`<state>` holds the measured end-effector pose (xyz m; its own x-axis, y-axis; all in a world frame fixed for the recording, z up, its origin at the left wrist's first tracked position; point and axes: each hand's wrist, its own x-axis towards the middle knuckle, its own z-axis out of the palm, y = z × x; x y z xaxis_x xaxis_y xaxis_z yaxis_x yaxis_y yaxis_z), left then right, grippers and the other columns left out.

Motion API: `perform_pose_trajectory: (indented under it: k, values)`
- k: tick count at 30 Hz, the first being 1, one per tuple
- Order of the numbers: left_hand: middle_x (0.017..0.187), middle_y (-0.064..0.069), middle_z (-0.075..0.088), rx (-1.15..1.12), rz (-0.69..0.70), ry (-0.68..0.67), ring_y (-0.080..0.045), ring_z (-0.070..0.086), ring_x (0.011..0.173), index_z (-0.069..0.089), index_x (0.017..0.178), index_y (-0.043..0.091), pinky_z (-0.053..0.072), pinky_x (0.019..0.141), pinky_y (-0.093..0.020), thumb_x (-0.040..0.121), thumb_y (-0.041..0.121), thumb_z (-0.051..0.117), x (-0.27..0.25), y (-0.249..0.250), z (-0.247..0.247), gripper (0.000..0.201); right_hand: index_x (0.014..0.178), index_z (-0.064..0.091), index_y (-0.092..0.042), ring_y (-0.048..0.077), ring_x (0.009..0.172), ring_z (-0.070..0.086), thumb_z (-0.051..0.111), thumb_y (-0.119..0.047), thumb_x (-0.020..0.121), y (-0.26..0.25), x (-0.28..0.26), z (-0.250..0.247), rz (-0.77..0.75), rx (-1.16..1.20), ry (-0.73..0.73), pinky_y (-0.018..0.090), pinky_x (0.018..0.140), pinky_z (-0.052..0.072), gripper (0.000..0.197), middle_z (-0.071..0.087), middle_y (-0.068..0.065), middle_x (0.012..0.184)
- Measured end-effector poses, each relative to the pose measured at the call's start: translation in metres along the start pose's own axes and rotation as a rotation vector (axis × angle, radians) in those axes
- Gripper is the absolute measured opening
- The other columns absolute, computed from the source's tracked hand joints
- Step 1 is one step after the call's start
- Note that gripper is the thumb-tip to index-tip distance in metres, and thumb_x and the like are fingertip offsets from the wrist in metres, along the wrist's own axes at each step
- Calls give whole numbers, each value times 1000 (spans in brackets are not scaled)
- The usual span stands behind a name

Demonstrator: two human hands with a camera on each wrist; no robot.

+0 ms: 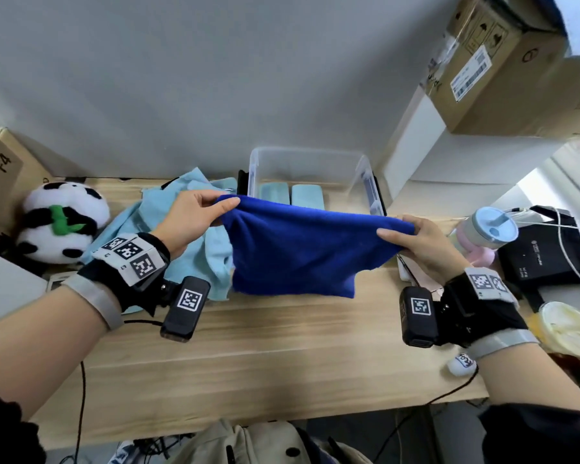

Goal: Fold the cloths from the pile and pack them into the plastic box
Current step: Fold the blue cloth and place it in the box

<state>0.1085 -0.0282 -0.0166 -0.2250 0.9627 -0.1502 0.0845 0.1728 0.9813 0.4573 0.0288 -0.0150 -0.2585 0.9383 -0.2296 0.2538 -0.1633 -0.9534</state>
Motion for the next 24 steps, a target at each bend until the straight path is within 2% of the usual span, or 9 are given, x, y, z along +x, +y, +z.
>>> perform_pose_trajectory:
  k: [3,5,7,11,14,16,19,21,24]
  values:
    - [83,5,66,37,-20,-6,-9,54,83,67,89,20,46,76,-17,91,15,57,3,-7,6,11,82,61,-14,9,64,65,68,-15,81,2,6,1,-39,169,132,21,58,52,7,70,-5,67]
    - [72,20,68,25,-9,41,1,55,77,67,92,20,43,72,-13,91,18,58,9,-6,14,9,86,64,-13,7,67,66,64,-9,86,4,13,3,-69,223,238,19,63,54,4,72,-6,71]
    - [68,21,68,-25,14,80,8,56,68,67,99,14,42,65,-6,90,17,59,16,0,23,12,85,67,-13,11,73,64,60,-7,89,1,19,3,-111,239,325,23,71,53,10,72,-6,73]
    - [73,12,70,-221,56,70,-7,60,74,67,90,13,50,79,-21,92,14,57,24,18,31,11,86,66,-18,13,74,58,54,-11,93,-13,19,-2,-214,281,375,26,69,46,15,70,-7,74]
    - [76,7,70,-307,49,4,-11,61,73,68,87,16,52,78,-24,94,17,53,21,23,29,17,86,63,-21,8,66,59,53,-16,94,-18,8,-7,-223,336,322,22,58,47,14,68,-8,72]
    - [75,8,70,-297,4,-31,-9,63,70,67,86,18,52,73,-22,95,18,51,14,16,28,18,91,62,-17,6,67,65,58,-19,89,-10,0,-10,-199,387,236,22,61,53,5,71,-7,75]
    - [70,10,72,-267,-101,-32,-3,66,61,64,87,18,55,66,-19,96,16,48,-1,-10,27,18,101,62,-11,8,78,69,71,-31,66,20,-10,-11,-79,382,112,21,69,56,41,74,-4,85]
    - [67,8,72,-257,-185,-23,-4,66,57,63,88,17,56,64,-20,96,15,48,-11,-35,28,17,99,65,-11,5,76,68,71,-32,63,46,-18,-8,25,347,48,17,65,55,43,75,-5,84]
    - [66,8,72,-203,-305,-50,-4,67,55,64,90,16,55,60,-18,95,15,48,-26,-75,29,16,94,72,-11,12,82,70,84,-44,49,89,-31,-3,191,349,-43,25,74,56,56,74,1,92]
